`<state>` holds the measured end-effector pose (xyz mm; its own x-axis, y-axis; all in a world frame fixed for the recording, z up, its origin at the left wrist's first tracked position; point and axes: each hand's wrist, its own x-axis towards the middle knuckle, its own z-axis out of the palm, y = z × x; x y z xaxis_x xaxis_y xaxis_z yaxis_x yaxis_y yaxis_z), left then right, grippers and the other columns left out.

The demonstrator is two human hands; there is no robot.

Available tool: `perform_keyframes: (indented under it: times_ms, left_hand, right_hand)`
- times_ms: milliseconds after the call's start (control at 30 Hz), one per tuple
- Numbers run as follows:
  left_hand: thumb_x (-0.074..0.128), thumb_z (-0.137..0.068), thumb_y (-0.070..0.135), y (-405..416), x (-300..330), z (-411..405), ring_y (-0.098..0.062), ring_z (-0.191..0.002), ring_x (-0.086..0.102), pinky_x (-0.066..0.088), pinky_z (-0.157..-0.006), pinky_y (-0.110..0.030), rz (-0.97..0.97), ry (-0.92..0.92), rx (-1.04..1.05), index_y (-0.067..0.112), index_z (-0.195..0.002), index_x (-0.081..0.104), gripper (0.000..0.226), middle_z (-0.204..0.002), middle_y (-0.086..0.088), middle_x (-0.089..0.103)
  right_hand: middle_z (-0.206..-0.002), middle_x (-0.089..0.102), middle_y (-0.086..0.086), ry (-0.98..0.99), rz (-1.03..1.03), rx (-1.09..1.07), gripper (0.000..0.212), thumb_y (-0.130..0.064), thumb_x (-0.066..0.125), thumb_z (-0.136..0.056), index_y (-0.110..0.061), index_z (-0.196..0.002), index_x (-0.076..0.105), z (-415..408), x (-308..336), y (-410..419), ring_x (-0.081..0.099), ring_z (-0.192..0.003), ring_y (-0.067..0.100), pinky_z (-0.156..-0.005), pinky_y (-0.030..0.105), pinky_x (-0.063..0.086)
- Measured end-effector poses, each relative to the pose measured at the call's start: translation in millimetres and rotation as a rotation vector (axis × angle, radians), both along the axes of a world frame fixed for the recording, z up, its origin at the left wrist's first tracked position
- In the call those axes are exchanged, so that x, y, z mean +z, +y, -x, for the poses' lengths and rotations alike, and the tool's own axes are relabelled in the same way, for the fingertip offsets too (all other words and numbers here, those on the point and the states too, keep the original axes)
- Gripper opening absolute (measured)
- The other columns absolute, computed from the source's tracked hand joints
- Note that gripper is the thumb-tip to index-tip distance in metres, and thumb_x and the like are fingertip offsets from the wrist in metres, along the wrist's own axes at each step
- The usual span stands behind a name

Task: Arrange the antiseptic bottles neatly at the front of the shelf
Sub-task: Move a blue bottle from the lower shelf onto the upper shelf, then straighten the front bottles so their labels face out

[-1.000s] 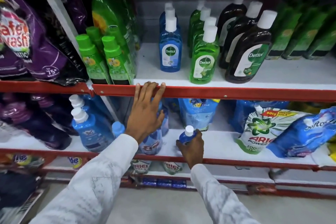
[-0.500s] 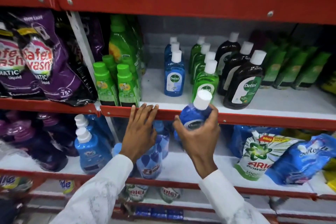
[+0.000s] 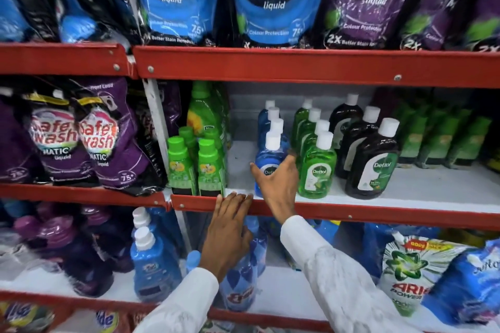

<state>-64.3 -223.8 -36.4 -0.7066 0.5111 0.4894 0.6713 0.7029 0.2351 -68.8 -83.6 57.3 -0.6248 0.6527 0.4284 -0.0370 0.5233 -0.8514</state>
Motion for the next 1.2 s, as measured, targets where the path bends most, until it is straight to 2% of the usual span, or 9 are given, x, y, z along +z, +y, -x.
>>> perform_keyframes:
  times_ms: [267,433,567,633,700,767,867,1000,1200]
  left_hand:
    - [0.057,-0.078,0.020,0.4,5.0,-1.8,-0.023,-0.141,0.040,0.011,-0.123,-0.041,-0.024,-0.004,0.015,0.017,-0.145,0.045,0.068,-0.147,-0.006,0.052]
    - [0.057,-0.086,0.022,13.7,21.6,-4.5,-0.027,-0.127,0.056,0.038,-0.116,-0.038,-0.272,-0.080,0.024,0.010,-0.134,0.056,0.050,-0.135,-0.011,0.064]
    - [0.061,-0.090,0.019,34.3,48.3,-2.5,-0.025,-0.122,0.058,0.036,-0.109,-0.026,-0.477,-0.170,0.043,0.008,-0.134,0.056,0.045,-0.133,-0.011,0.064]
    - [0.060,-0.090,0.019,44.1,55.9,7.1,-0.025,-0.121,0.060,0.042,-0.111,-0.032,-0.540,-0.217,0.055,0.007,-0.136,0.054,0.047,-0.135,-0.011,0.064]
    - [0.062,-0.090,0.018,50.0,59.1,16.8,-0.020,-0.110,0.068,0.054,-0.101,-0.040,-0.590,-0.284,0.043,0.008,-0.131,0.058,0.043,-0.125,-0.010,0.071]
    - [0.066,-0.089,0.011,53.5,60.4,22.8,-0.014,-0.094,0.072,0.060,-0.089,-0.032,-0.614,-0.333,0.053,0.008,-0.121,0.065,0.032,-0.111,-0.008,0.077]
    - [0.070,-0.087,0.008,55.4,58.6,26.3,-0.009,-0.085,0.071,0.049,-0.076,-0.001,-0.659,-0.347,0.076,0.004,-0.113,0.070,0.026,-0.104,-0.008,0.078]
    - [0.075,-0.085,0.014,58.1,52.8,28.6,-0.003,-0.086,0.072,0.057,-0.084,-0.016,-0.687,-0.345,0.055,0.008,-0.110,0.072,0.026,-0.102,-0.003,0.079]
    - [0.074,-0.085,0.011,62.9,51.1,28.2,0.020,-0.076,0.062,0.046,-0.074,0.002,-0.723,-0.350,0.021,0.007,-0.109,0.072,0.025,-0.098,0.004,0.075]
  right_hand:
    - [-0.124,0.061,0.015,-0.009,0.008,0.039,0.090,-0.046,0.088,-0.063,-0.003,-0.130,0.045,-2.0,-8.1,7.8,0.060,-0.114,0.029,-0.093,0.025,0.044]
    - [-0.137,0.058,0.011,-0.009,-0.020,0.071,0.095,-0.048,0.085,-0.066,-0.008,-0.140,0.041,-22.8,-28.2,16.7,0.056,-0.125,0.025,-0.106,0.032,0.045]
    - [-0.137,0.060,0.015,-0.052,-0.071,0.052,0.075,-0.034,0.076,-0.079,-0.005,-0.140,0.045,-35.4,-42.9,21.6,0.059,-0.124,0.028,-0.104,0.031,0.044]
    - [-0.130,0.066,0.016,-0.062,-0.100,0.068,0.059,-0.026,0.070,-0.085,-0.004,-0.136,0.051,-35.9,-45.1,26.4,0.065,-0.116,0.029,-0.101,0.036,0.051]
    - [-0.120,0.072,0.013,-0.068,-0.112,0.099,0.045,-0.019,0.066,-0.088,-0.006,-0.130,0.058,-34.9,-43.7,31.0,0.071,-0.106,0.026,-0.094,0.038,0.056]
    - [-0.114,0.075,0.010,-0.074,-0.103,0.119,0.038,-0.016,0.065,-0.090,-0.007,-0.127,0.062,-34.5,-41.5,34.4,0.073,-0.100,0.022,-0.091,0.031,0.056]
    - [-0.112,0.075,0.011,-0.072,-0.097,0.122,0.036,-0.015,0.065,-0.091,-0.004,-0.125,0.064,-34.7,-41.0,37.1,0.071,-0.097,0.015,-0.084,0.011,0.045]
    - [-0.109,0.076,0.011,-0.033,-0.070,0.095,0.034,-0.017,0.066,-0.091,-0.004,-0.123,0.066,-34.6,-42.9,39.0,0.072,-0.094,0.015,-0.088,0.018,0.051]
    - [-0.111,0.075,0.013,-0.023,-0.038,0.087,0.034,-0.017,0.065,-0.092,-0.005,-0.124,0.065,-31.8,-47.1,42.4,0.073,-0.098,0.019,-0.091,0.027,0.055]
